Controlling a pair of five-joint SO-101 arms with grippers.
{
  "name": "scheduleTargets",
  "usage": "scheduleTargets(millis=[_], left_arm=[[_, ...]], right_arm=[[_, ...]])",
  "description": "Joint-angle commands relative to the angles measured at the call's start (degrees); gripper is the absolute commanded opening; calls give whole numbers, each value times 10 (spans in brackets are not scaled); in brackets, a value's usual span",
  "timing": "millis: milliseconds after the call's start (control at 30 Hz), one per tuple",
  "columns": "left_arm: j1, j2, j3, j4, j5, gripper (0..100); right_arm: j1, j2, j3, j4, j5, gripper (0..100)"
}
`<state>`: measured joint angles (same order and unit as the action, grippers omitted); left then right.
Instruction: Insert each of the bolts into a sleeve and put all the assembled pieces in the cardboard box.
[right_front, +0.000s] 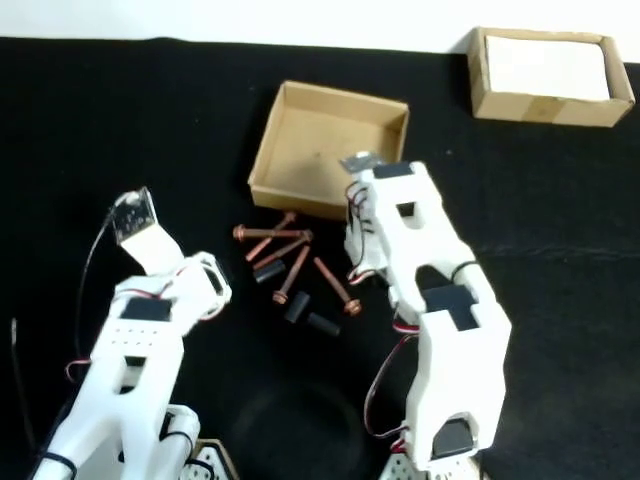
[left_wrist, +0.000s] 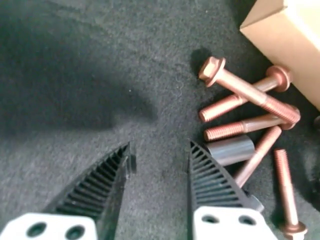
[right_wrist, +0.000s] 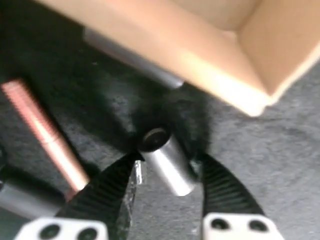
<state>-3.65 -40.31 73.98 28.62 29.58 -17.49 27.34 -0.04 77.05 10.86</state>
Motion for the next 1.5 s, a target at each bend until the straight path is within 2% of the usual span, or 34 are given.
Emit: scheduleTargets(millis=[0, 100, 233, 467, 567, 733, 867, 1000, 1233, 1400, 1467], left_arm=[[5, 1, 5, -29, -6, 161], [5, 1, 5, -29, -6, 161], [5, 1, 6, -27, -6, 161], [6, 2, 5, -25, -8, 165], [6, 2, 6, -21, -36, 165], [4, 3, -29, 30, -215, 161], [6, 3, -128, 152, -306, 165], [29, 4, -254, 255, -461, 165], [160, 69, -390, 366, -773, 165], [257, 209, -502, 519, -1013, 165], [293, 272, -553, 571, -1068, 165]], right_arm=[[-19, -1, -25, -20, 18, 11], [-17, -5, -28, -1, 18, 6], [-17, -32, -99, 87, 18, 7], [-16, -161, -244, 237, 17, 7], [7, -242, -236, 240, -18, 7], [90, -395, -135, 238, -57, 7], [182, -507, -18, 218, -67, 7], [259, -621, 124, 175, -62, 7], [365, -838, 366, 64, 2, 7], [416, -983, 490, 21, 33, 7], [432, -1039, 530, 13, 47, 7]])
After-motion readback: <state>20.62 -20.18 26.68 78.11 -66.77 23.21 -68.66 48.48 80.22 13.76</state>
